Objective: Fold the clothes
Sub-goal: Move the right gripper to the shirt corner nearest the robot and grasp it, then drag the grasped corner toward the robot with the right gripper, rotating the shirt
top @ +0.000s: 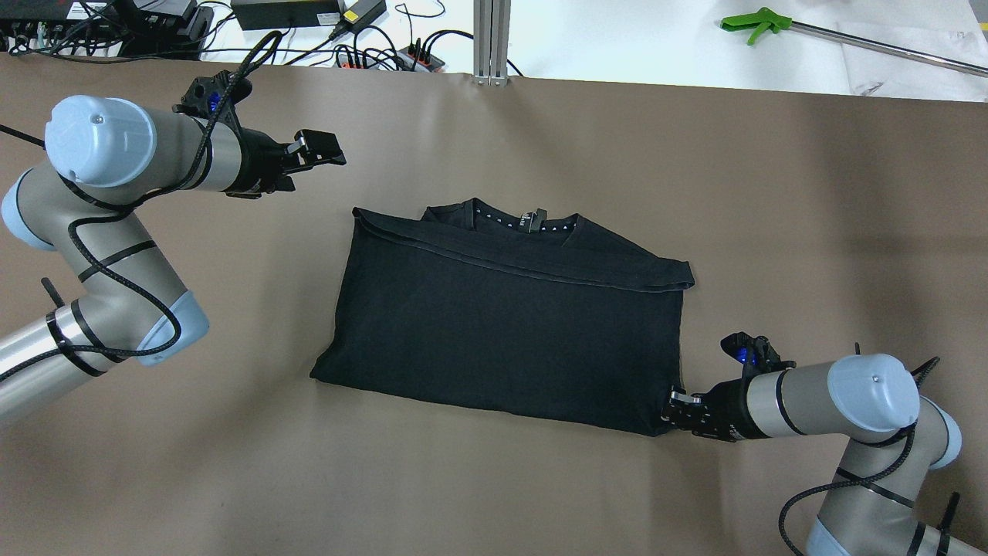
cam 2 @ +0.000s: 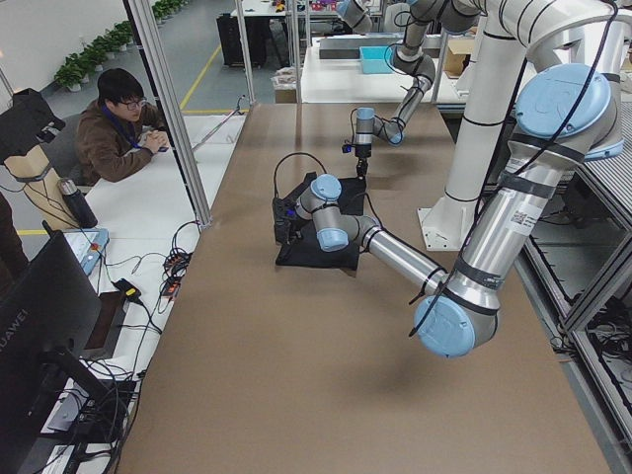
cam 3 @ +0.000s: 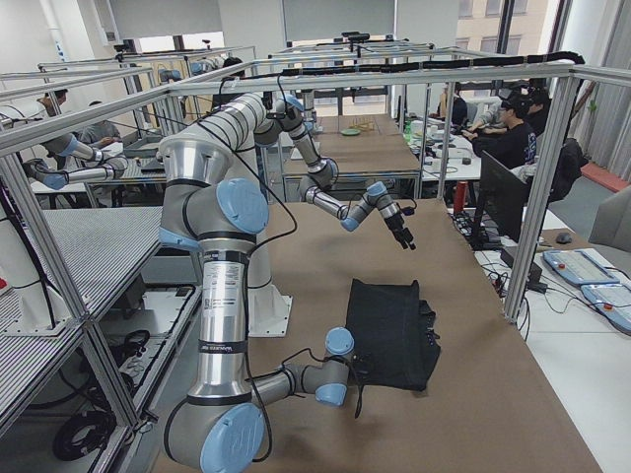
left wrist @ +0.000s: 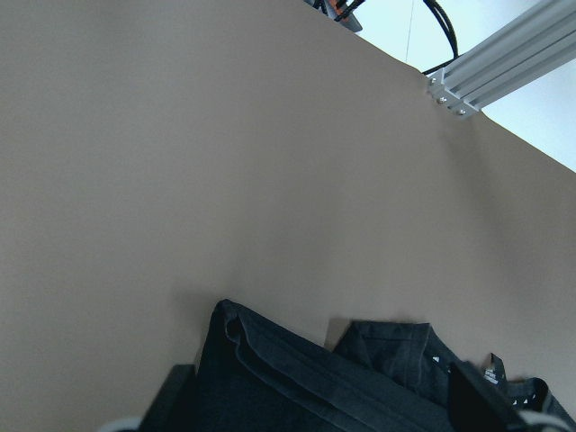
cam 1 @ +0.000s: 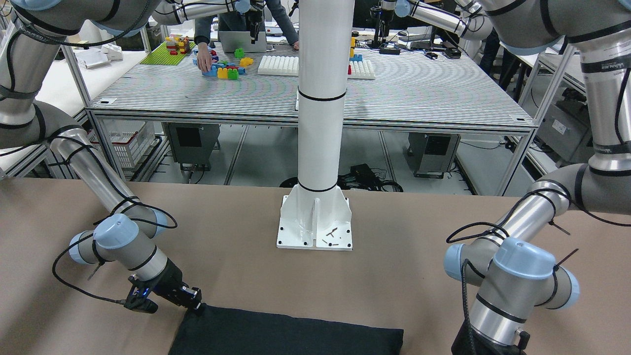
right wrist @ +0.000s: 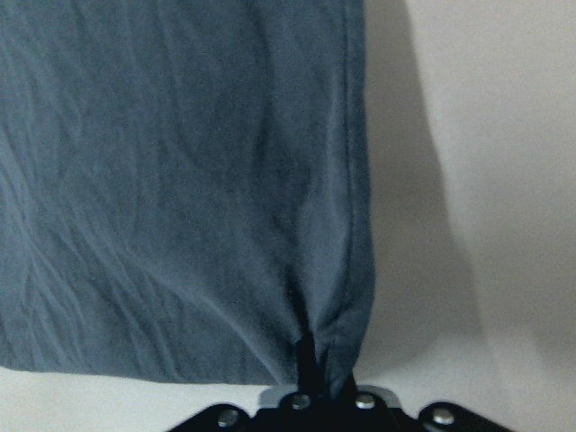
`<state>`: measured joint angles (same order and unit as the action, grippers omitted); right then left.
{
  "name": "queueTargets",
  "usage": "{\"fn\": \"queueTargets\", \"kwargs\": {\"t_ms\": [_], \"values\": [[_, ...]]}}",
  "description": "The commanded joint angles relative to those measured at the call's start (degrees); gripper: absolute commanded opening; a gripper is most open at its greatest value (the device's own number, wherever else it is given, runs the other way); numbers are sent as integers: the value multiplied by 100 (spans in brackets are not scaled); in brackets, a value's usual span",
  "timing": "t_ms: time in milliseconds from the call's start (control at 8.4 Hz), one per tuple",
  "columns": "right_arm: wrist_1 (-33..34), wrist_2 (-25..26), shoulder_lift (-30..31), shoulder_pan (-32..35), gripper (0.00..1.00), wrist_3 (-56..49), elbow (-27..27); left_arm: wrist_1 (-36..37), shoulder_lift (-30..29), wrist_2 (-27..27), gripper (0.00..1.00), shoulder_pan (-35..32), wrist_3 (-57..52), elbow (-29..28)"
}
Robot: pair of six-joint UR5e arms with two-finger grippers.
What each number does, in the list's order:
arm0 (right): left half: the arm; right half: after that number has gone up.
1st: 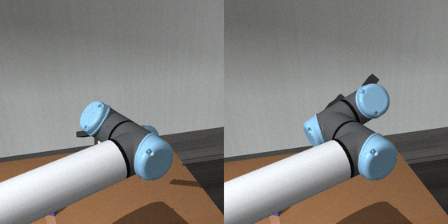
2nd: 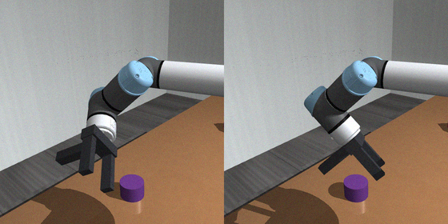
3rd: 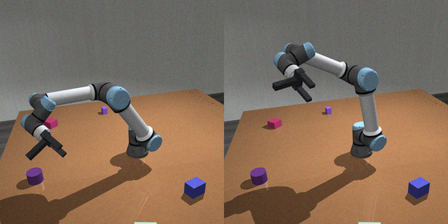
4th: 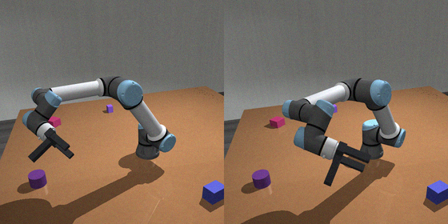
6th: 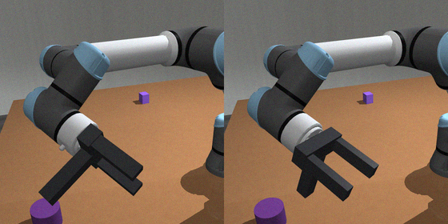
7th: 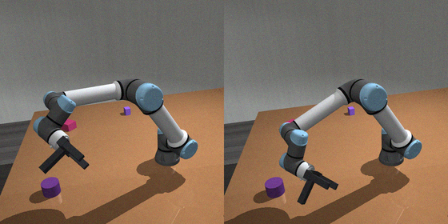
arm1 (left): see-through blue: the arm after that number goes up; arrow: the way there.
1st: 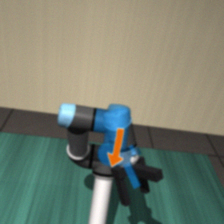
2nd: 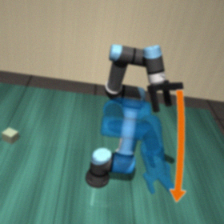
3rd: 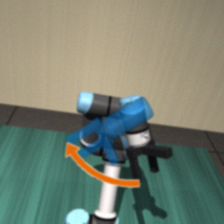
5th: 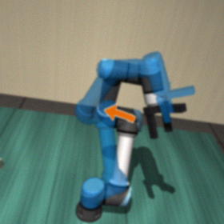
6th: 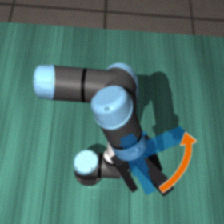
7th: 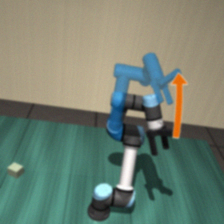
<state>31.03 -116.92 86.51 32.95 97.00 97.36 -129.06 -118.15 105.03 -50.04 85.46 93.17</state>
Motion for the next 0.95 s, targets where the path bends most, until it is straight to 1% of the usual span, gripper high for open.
{"fn": "queueTargets", "kwargs": {"t_ms": [0, 119, 238, 357, 595, 715, 834], "values": [[78, -155, 15, -217, 0, 30, 501, -6, 54, 0, 100, -58, -3, 8], [79, -173, 15, -472, 0, 30, 643, -6, 168, -8, 100, -58, -3, 113], [44, -417, -20, -709, 0, 30, 731, -6, 274, -9, 100, -58, -3, 218], [35, -637, -46, -790, 0, 30, 923, -14, 353, 0, 100, -58, -3, 237], [44, -648, -64, -1210, 0, 38, 1328, -14, 502, -140, 100, -58, -3, 350], [9, -596, -107, -1447, 0, 30, 1347, -14, 660, -140, 100, -58, -3, 499], [9, -648, -238, -1502, 43, 38, 1338, -14, 731, -140, 100, -58, -3, 562]]}}
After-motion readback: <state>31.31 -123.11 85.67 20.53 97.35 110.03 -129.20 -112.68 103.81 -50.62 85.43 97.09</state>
